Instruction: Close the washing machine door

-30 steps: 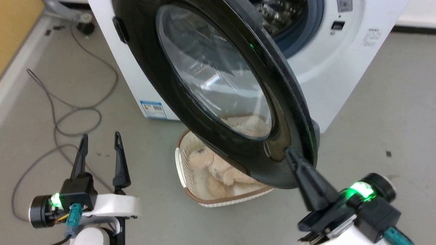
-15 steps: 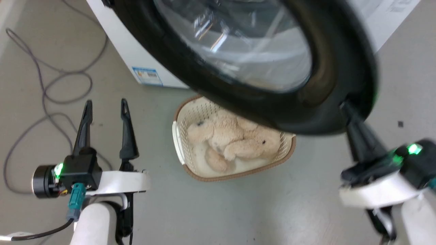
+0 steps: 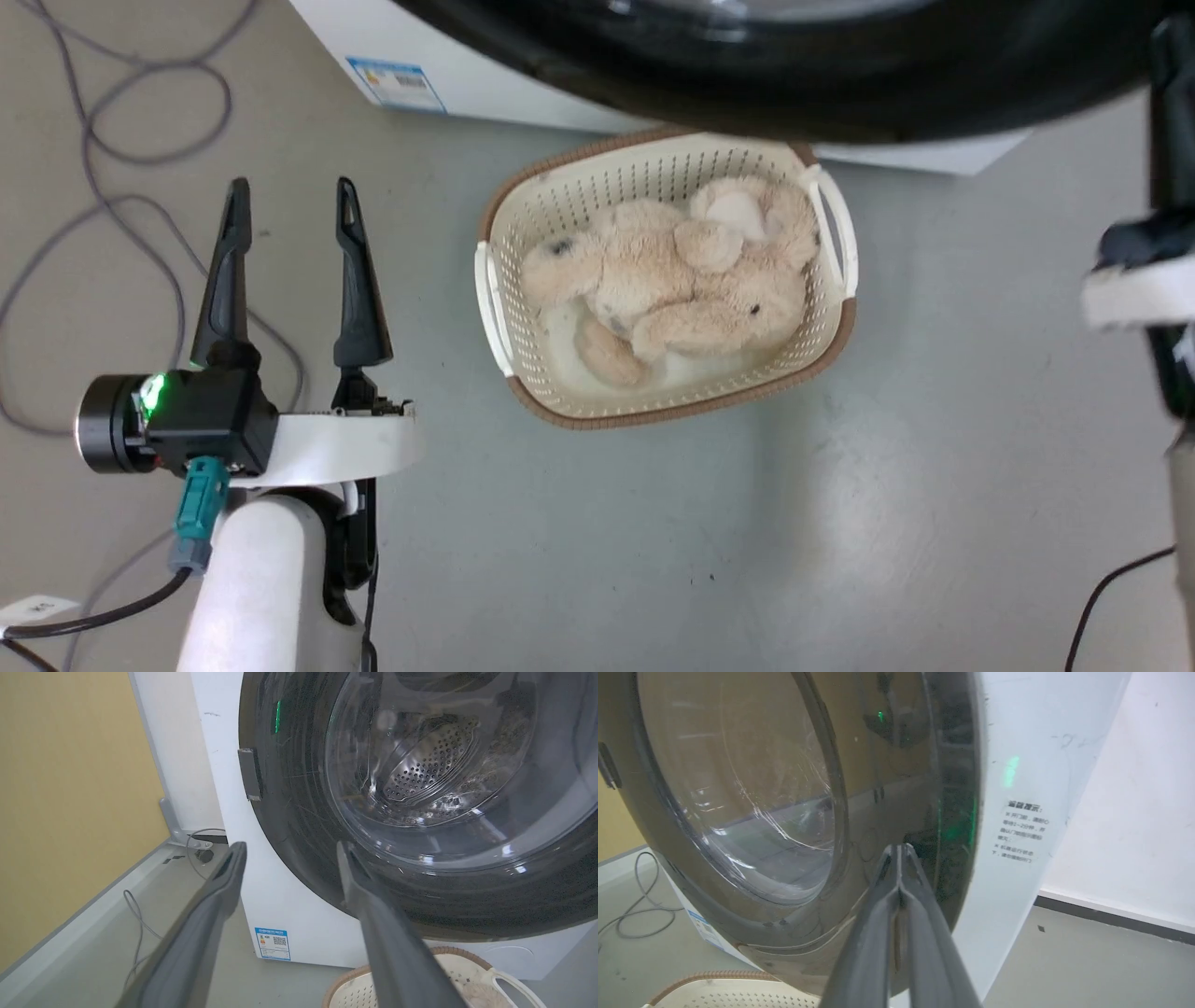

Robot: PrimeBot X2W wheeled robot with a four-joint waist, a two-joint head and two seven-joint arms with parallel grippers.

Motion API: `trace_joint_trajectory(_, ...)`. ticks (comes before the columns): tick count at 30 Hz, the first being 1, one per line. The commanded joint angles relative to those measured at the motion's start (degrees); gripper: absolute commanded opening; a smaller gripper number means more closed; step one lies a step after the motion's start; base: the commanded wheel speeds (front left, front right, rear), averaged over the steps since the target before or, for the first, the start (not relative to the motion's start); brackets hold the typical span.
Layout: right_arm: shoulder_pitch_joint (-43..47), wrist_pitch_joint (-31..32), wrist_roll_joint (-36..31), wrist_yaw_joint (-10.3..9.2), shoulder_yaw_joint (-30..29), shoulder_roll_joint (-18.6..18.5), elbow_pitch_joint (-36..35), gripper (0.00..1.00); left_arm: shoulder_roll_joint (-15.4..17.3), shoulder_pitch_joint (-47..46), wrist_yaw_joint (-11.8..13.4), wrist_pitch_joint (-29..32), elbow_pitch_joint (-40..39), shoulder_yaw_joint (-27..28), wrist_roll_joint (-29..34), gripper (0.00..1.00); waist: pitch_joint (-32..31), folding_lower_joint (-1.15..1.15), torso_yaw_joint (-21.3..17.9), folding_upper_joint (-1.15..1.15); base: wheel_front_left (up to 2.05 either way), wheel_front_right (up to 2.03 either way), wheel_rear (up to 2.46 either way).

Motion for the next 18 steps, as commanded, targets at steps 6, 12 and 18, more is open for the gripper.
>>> trace_joint_trajectory(6, -6.50, -0.20, -1.76, -0.09, -2.78, -1.47, 5.37, 0.00, -0.34, -1.98, -0.39, -0.30, -0.32, -0.22, 0.68, 1.00, 2.33, -0.01, -0.08, 0.00, 0.00, 0.00, 0.00)
trace_joint_trajectory(12, -10.05, -0.20, -3.31, -0.09, -5.81, -1.29, 9.39, 0.00, -0.48, -2.41, -0.49, -0.30, 0.36, 0.01, 0.83, 1.00, 2.03, -0.01, -0.63, 0.00, 0.00, 0.00, 0.00)
trace_joint_trajectory(18, -5.99, -0.20, -5.15, -0.09, -6.14, -0.64, 7.88, 0.00, -0.49, -0.61, -0.58, -0.30, 1.82, 0.86, 0.79, 1.00, -2.82, -0.01, -1.94, 0.00, 0.00, 0.00, 0.00)
